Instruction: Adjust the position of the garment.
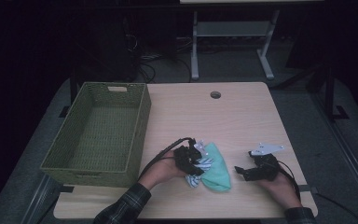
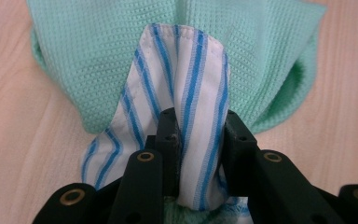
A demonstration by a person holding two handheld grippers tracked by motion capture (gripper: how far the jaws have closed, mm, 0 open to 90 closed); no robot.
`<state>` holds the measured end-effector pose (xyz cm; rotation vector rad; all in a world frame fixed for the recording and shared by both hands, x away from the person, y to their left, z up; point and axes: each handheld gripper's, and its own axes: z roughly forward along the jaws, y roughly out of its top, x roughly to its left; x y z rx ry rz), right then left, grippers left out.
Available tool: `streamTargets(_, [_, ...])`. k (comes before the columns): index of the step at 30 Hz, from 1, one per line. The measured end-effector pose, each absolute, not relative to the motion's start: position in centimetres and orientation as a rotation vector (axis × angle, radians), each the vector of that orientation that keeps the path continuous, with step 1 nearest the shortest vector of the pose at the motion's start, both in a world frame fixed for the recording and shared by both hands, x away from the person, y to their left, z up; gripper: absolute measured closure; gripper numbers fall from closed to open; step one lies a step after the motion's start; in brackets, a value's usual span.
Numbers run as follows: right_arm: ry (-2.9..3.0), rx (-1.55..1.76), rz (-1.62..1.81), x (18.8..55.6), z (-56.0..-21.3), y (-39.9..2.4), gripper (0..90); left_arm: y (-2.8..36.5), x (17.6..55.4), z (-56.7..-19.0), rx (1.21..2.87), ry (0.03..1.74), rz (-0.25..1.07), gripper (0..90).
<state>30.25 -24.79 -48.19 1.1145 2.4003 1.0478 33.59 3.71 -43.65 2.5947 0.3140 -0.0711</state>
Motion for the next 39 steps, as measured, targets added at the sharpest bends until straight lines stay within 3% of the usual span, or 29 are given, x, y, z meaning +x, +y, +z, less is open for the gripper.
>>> streamTargets(39, [2.398,1.118,1.050,30.2,-48.2,-24.8,13.3,8.6,34.9,-34.1,2.492,0.411,0.044,71.6])
